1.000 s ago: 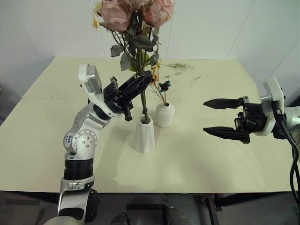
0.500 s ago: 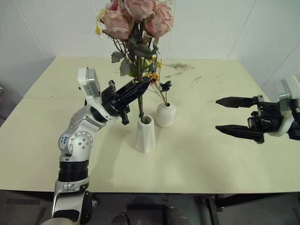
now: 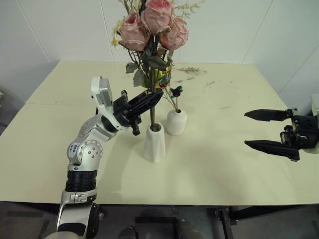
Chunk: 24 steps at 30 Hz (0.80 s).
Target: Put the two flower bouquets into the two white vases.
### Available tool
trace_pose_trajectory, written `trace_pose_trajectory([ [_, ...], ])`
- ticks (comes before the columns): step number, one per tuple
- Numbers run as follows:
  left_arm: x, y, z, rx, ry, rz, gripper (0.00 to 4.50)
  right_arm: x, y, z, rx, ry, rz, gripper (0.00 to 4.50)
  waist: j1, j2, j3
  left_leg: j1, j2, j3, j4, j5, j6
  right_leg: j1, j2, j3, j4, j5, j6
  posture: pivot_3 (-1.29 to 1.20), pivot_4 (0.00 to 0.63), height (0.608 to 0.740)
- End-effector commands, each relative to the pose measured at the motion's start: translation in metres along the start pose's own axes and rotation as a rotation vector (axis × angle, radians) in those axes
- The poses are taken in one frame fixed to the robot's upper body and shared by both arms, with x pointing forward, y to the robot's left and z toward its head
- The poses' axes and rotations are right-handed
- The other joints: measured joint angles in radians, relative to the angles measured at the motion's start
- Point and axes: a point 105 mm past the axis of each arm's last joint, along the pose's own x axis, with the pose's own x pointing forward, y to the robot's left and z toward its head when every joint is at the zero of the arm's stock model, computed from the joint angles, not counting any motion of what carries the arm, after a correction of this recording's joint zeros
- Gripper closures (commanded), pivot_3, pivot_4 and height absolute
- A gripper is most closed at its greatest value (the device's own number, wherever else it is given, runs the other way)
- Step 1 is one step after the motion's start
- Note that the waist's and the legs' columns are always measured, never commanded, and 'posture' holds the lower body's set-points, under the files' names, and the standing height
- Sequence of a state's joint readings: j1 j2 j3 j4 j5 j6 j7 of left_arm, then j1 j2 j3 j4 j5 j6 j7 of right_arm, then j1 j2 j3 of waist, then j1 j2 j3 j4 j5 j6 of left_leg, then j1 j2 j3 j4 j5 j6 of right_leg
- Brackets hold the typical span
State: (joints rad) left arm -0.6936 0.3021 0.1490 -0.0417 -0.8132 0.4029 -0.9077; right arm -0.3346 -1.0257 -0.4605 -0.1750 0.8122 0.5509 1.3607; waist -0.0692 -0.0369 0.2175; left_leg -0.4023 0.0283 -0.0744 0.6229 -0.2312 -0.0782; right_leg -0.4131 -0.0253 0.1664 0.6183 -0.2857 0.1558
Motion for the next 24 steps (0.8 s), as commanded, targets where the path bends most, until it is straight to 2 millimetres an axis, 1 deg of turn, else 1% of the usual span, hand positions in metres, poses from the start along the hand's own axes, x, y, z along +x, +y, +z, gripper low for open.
trace_pose_trajectory([
  [1,0.006,-0.001,0.006,0.025,-0.016,-0.014,4.41,-0.004,0.004,0.013,-0.054,0.005,-0.006,0.0,0.001,0.0,0.0,0.0,0.0,0.0,0.0,0.0,0.0,0.0,0.0,0.0,0.0,0.0,0.0,0.0,0.15,0.74],
  [9,0.008,0.002,0.003,0.017,-0.028,-0.024,4.41,-0.002,0.002,0.008,-0.048,0.012,-0.027,0.0,0.011,0.0,0.0,0.0,0.0,0.0,0.001,0.0,0.0,0.0,0.0,0.0,0.0,0.0,0.0,0.0,0.15,0.74],
  [17,0.015,0.005,-0.004,0.005,-0.043,-0.046,4.41,-0.004,0.002,0.006,-0.046,0.02,-0.032,0.0,0.015,0.0,0.0,-0.001,0.0,0.0,0.001,0.0,0.0,0.0,0.0,0.0,-0.001,0.0,0.0,0.0,0.15,0.74],
  [21,0.022,0.003,-0.007,-0.012,-0.055,-0.071,4.41,-0.004,0.002,0.006,-0.045,0.024,-0.038,0.0,0.015,0.0,0.0,-0.001,0.0,0.0,0.001,0.0,0.001,0.0,0.0,0.0,-0.001,0.0,0.0,0.0,0.15,0.74],
  [24,0.021,0.0,-0.01,-0.022,-0.043,-0.084,4.41,-0.005,0.003,0.005,-0.044,0.025,-0.041,0.0,0.015,0.0,0.0,-0.001,0.0,0.0,0.001,-0.001,0.001,0.0,0.0,0.0,-0.001,0.0,0.0,0.0,0.15,0.74],
])
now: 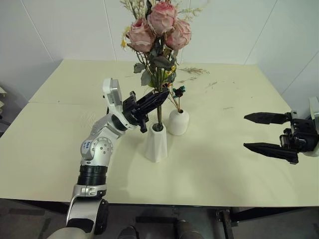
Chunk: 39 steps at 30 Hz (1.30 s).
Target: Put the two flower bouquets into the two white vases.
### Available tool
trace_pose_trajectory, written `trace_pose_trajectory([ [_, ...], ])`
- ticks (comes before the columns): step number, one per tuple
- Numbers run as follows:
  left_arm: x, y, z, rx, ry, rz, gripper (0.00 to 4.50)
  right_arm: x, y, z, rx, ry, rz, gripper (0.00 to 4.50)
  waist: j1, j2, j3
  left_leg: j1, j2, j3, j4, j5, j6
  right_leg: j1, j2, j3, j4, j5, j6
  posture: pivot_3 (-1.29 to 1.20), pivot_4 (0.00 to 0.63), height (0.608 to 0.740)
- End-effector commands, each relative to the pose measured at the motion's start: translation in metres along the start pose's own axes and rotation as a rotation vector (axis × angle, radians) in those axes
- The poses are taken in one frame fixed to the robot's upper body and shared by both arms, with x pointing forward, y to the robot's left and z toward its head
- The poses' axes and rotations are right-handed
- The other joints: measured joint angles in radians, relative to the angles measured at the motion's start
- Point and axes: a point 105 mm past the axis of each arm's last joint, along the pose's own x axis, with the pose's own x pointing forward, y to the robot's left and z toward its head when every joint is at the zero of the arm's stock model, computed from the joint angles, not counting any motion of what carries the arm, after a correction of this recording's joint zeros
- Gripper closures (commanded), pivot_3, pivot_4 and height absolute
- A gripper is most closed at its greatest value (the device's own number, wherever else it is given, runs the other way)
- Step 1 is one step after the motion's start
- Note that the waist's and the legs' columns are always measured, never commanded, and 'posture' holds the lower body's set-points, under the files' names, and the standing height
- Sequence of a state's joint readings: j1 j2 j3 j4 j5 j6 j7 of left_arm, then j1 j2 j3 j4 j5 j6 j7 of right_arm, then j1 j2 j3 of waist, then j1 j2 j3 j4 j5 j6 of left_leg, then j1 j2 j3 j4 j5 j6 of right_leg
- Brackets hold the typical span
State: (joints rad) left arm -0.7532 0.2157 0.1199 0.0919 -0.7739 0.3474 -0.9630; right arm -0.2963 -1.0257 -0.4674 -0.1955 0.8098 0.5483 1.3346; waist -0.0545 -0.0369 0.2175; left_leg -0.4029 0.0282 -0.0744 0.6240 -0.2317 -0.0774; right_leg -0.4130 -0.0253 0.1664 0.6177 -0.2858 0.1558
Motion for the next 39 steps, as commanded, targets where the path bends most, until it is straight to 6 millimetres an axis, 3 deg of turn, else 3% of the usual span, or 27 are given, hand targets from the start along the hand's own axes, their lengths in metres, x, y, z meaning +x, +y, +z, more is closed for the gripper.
trace_pose_trajectory([
  [1,0.005,-0.006,0.005,0.033,0.006,-0.045,4.41,-0.005,0.001,0.011,-0.056,0.006,-0.021,0.0,0.0,0.0,0.0,0.0,0.0,0.0,0.0,0.0,0.0,0.0,0.0,0.0,0.0,0.0,0.0,0.0,0.15,0.74],
  [6,0.001,-0.005,-0.001,0.039,0.039,-0.037,4.41,-0.005,0.001,0.01,-0.055,0.007,-0.027,0.0,0.0,0.0,0.0,0.0,0.0,0.0,0.0,0.0,0.0,0.0,0.0,0.0,0.0,0.0,0.0,0.0,0.15,0.74],
  [20,-0.006,-0.003,0.001,0.056,0.055,-0.011,0.03,-0.002,-0.003,0.008,-0.054,0.008,-0.03,0.0,0.0,0.0,0.0,0.0,0.0,0.0,0.0,0.0,0.0,0.0,0.0,0.0,0.0,0.0,0.0,0.0,0.15,0.74],
  [29,-0.016,-0.01,0.005,0.043,0.142,-0.03,0.01,-0.002,-0.004,0.009,-0.058,0.015,-0.034,0.0,-0.001,0.0,0.0,0.0,0.0,0.0,0.0,0.0,0.0,0.0,0.0,0.0,0.0,0.0,0.0,0.0,0.15,0.74],
  [32,-0.026,-0.014,0.018,0.073,0.196,-0.074,0.01,-0.003,-0.004,0.008,-0.057,0.026,-0.034,0.0,-0.003,0.0,0.0,0.0,0.0,0.0,0.001,0.0,0.0,0.0,0.0,0.0,0.0,0.0,0.0,0.0,0.15,0.74],
  [39,-0.064,0.002,0.034,0.21,0.449,-0.032,0.01,-0.007,-0.006,0.003,-0.049,0.064,-0.032,0.0,-0.004,0.001,0.001,0.0,0.0,0.0,0.0,0.0,0.0,0.0,0.0,0.0,0.0,-0.004,-0.007,0.0,0.15,0.74],
])
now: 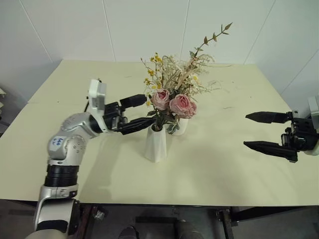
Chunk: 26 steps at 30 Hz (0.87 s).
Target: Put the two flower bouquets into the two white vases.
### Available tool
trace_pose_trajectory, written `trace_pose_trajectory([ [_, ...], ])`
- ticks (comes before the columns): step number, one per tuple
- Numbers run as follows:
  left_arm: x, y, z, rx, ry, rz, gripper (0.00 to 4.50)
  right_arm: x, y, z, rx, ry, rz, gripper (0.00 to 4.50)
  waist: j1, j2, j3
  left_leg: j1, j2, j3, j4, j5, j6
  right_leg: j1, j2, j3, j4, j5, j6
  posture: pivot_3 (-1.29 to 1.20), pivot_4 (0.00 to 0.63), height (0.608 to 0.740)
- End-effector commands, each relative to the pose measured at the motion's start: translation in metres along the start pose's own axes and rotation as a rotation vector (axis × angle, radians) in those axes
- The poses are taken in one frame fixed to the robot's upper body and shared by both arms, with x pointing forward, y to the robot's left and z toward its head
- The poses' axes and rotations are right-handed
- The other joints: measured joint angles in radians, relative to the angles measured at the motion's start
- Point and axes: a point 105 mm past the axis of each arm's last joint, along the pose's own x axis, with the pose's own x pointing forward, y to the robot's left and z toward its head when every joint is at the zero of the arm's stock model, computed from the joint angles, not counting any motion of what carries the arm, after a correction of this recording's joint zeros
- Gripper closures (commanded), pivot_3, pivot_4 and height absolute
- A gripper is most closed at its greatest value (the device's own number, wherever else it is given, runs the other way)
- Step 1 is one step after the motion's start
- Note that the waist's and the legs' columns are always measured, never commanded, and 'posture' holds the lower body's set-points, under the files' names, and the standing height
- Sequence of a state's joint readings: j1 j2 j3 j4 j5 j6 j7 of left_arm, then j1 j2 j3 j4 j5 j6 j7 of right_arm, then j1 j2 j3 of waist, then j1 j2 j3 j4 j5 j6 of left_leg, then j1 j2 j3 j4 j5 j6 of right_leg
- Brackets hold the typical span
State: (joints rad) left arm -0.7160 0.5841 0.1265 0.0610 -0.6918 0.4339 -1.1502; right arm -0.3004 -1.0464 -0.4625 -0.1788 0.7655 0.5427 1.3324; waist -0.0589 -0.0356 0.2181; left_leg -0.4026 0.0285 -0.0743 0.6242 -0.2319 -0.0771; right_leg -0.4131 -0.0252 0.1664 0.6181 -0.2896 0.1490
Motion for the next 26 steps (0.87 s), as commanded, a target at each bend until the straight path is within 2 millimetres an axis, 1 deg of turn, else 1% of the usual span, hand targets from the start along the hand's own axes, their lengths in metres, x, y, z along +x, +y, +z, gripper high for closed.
trace_pose_trajectory([
  [1,-0.017,0.006,0.015,0.105,0.055,0.017,0.01,-0.005,-0.001,0.006,-0.035,0.015,0.0,0.0,0.0,0.0,0.0,0.0,0.0,0.0,0.0,0.0,0.0,0.0,0.0,0.0,0.0,0.0,-0.001,0.0,0.15,0.74],
  [4,-0.04,0.014,0.033,0.169,0.04,0.102,0.01,-0.009,-0.002,0.006,-0.035,0.013,-0.005,0.0,0.0,0.0,0.0,0.0,0.0,0.0,0.0,0.0,0.0,0.0,0.0,0.0,0.0,0.0,0.0,0.0,0.15,0.74],
  [7,-0.064,0.012,0.044,0.183,0.048,0.156,0.01,-0.015,-0.005,0.012,-0.039,-0.021,-0.03,0.0,-0.003,0.0,0.0,0.0,0.001,0.0,-0.002,0.0,0.0,-0.001,0.0,0.0,0.0,0.0,0.001,0.0,0.15,0.74],
  [11,-0.105,0.011,0.055,0.221,0.089,0.257,0.01,-0.031,-0.01,0.011,-0.028,-0.011,-0.081,0.0,-0.003,0.001,0.0,0.001,0.001,0.001,-0.003,-0.001,0.001,-0.001,0.0,0.0,0.001,0.0,0.002,0.0,0.15,0.74],
  [12,-0.113,0.011,0.056,0.223,0.097,0.271,0.01,-0.035,-0.01,0.01,-0.026,-0.002,-0.093,0.0,-0.002,0.001,0.0,0.001,0.001,0.001,-0.004,-0.001,0.001,-0.001,0.0,0.0,0.001,-0.001,0.003,0.0,0.15,0.74],
  [13,-0.117,0.011,0.056,0.224,0.102,0.278,0.01,-0.038,-0.011,0.01,-0.024,0.004,-0.101,0.0,-0.002,0.001,0.0,0.001,0.001,0.001,-0.004,-0.001,0.002,-0.002,0.0,0.0,0.002,-0.001,0.002,0.0,0.15,0.74],
  [14,-0.125,0.011,0.057,0.228,0.104,0.297,0.01,-0.04,-0.012,0.012,-0.027,-0.003,-0.114,0.0,-0.001,0.001,0.0,0.001,0.001,0.001,-0.004,-0.001,0.002,-0.002,0.0,-0.001,0.002,-0.001,0.002,0.0,0.15,0.74],
  [18,-0.141,0.009,0.055,0.224,0.105,0.324,0.01,-0.047,-0.016,0.017,-0.029,-0.014,-0.142,0.0,0.001,0.001,0.0,0.0,0.001,0.001,-0.003,-0.001,0.002,-0.001,0.0,0.0,0.001,-0.003,-0.001,0.0,0.15,0.74],
  [23,-0.15,0.003,0.049,0.194,0.125,0.341,0.01,-0.047,-0.016,0.008,-0.004,0.0,-0.138,0.0,-0.001,0.001,0.0,0.001,0.001,0.002,-0.003,-0.001,0.002,-0.002,0.0,0.0,0.002,-0.004,-0.003,0.0,0.15,0.74],
  [26,-0.152,0.003,0.049,0.192,0.127,0.357,0.01,-0.044,-0.015,0.006,0.003,-0.01,-0.138,0.0,-0.003,0.001,0.0,0.001,0.001,0.002,-0.003,-0.001,0.002,-0.002,0.0,0.0,0.002,-0.004,-0.003,0.0,0.15,0.74],
])
